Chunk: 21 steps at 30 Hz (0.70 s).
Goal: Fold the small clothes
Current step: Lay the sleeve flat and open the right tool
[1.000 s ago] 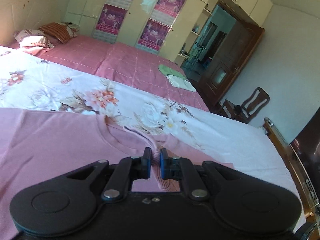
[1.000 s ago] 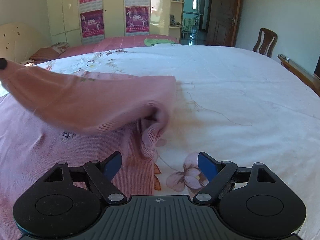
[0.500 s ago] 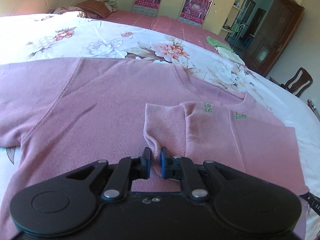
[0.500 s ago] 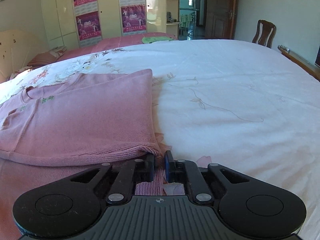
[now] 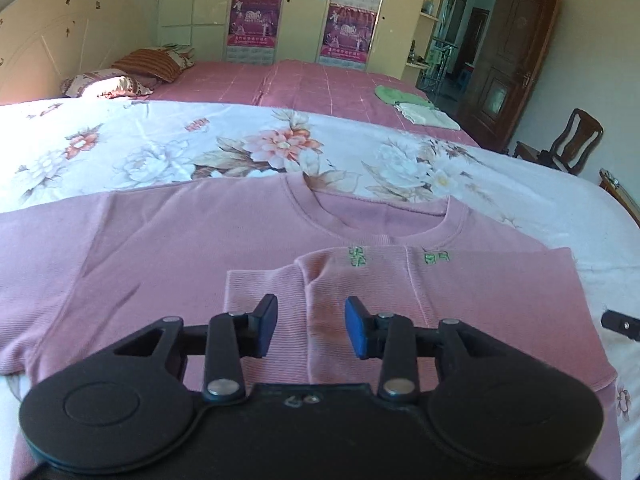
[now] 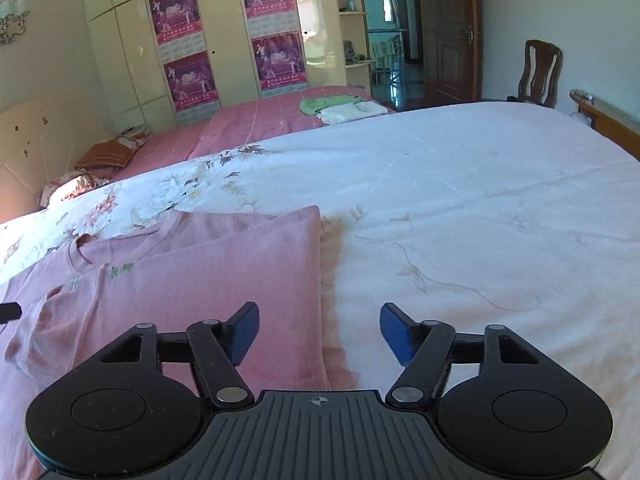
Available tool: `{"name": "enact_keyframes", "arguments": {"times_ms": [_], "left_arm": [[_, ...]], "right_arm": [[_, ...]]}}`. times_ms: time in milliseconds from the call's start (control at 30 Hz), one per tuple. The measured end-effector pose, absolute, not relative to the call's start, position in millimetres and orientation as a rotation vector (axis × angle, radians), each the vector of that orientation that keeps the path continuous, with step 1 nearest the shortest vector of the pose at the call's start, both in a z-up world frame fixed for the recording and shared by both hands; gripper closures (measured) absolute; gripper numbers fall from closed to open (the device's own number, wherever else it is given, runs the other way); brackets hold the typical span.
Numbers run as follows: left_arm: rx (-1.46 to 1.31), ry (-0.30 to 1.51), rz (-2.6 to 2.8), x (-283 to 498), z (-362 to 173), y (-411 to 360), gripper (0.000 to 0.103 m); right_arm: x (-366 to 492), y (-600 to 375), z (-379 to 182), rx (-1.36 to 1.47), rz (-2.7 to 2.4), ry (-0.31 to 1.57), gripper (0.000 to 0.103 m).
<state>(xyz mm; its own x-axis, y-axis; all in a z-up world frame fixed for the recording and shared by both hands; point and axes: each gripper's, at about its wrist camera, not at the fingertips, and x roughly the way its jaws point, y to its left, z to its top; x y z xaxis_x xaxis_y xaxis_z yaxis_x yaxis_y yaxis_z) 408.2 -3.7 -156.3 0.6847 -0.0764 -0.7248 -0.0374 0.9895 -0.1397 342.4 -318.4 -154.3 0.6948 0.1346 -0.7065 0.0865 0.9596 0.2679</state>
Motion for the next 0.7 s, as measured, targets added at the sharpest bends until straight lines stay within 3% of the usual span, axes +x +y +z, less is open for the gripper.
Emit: {"name": "enact_keyframes", "arguments": {"times_ms": [167, 267, 300, 333, 400, 600, 667, 700], "left_arm": [[-0.107, 0.851, 0.004, 419, -178, -6, 0.067], [-0.113, 0.844, 0.019, 420, -182, -2, 0.065], [-0.117, 0.844, 0.021, 420, -182, -1, 0.065], [-0.119, 0.845, 0.025, 421, -181, -1, 0.065], [-0.119, 0.851, 0.029, 421, -179, -2, 0.066], [-0.077, 0.845, 0.035, 425, -181, -5, 0.062], [-0.082, 0.852, 0.035, 423, -174, -4, 0.06], [-0.088, 0.844, 0.034, 419, -170, -2, 0.045]], "right_arm": [[400, -322, -178, 0.346, 0.026, 0.856, 0.052], [427, -324, -188, 0.366, 0.028, 0.868, 0.065], [433, -324, -189, 0.368, 0.032, 0.871, 0.072], [437, -324, -187, 0.379, 0.045, 0.874, 0.085], [437, -320, -184, 0.339, 0.06, 0.866, 0.094], [433, -315, -190, 0.256, -0.022, 0.831, 0.093], [427, -317, -183, 0.279, -0.05, 0.818, 0.089], [422, -314, -178, 0.261, -0.055, 0.809, 0.088]]}}
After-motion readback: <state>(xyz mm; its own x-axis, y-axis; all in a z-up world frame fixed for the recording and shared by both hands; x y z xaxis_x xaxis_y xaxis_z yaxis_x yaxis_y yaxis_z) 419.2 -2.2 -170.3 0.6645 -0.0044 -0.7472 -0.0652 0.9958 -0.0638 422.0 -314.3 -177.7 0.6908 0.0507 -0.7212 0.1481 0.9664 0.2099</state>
